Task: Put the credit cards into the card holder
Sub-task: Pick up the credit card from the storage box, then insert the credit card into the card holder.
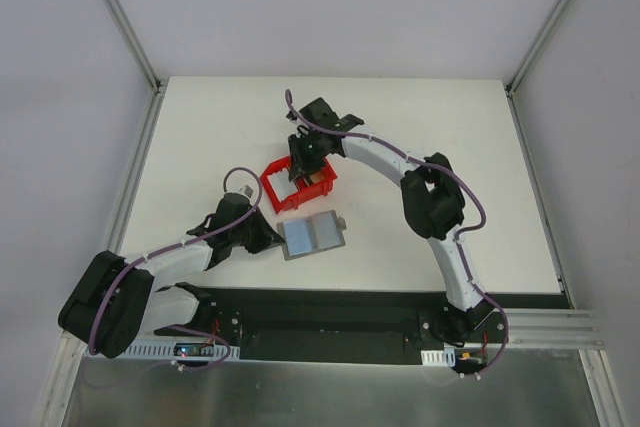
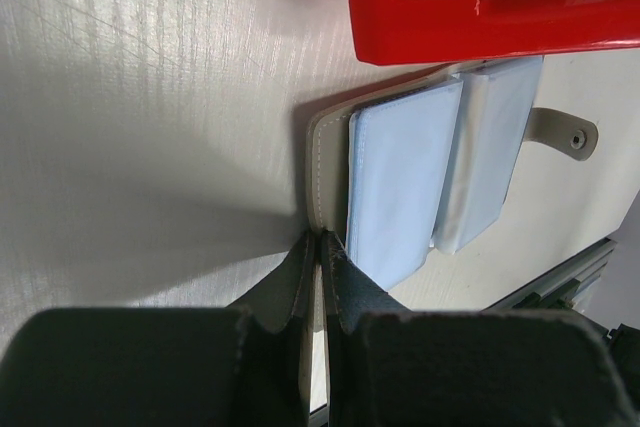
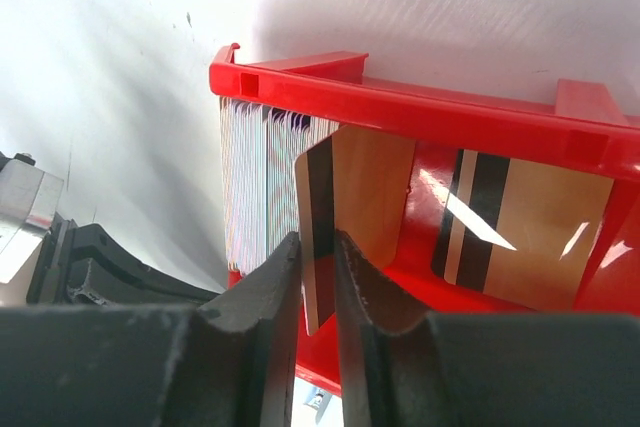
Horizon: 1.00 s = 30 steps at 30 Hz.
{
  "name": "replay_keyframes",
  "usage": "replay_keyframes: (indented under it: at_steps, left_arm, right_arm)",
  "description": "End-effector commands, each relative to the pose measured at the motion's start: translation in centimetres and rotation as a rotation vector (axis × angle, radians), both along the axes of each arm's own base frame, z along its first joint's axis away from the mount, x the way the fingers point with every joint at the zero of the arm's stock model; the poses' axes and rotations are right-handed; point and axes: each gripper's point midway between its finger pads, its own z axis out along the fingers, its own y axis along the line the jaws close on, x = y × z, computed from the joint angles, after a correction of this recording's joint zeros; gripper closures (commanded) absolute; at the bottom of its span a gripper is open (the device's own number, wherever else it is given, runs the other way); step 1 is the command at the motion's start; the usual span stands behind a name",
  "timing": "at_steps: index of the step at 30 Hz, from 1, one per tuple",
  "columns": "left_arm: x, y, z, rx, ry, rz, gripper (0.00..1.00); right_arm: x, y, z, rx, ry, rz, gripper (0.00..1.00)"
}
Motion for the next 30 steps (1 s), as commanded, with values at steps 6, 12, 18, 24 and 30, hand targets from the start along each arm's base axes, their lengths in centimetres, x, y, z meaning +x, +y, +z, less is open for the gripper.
replay_keyframes:
  at_steps: [6,12,18,24,30]
  left_arm:
    - [-0.8,1.1,-1.1,0.046,0.03,0.002,1.0]
    - [-0.9,1.2,-1.3,0.052,0.033,0.001,1.0]
    - [-1.1,1.3,-1.5,0.055,0.036,0.001,1.0]
    - [-1.1,1.3,-1.6,0.061,0.03,-0.011,1.0]
    - [-1.4,1.2,-1.7,0.062,0.024,-0.038,1.0]
  right_arm:
    - [0.4,-0.2,6.7,0.047,-0.134,-0.006,0.88]
    - [1.7,-1.8,6.8,-0.027,-0.2,-0.066,1.0]
    - [2.4,-3.3,10.0,0.01,-0.28,-0.119,1.0]
    - [0.1,-5.2,14.0,0.156,-0.278,-0.141,1.0]
    - [-6.2,-7.0,12.4,0.301,-0.156,-0.154,1.0]
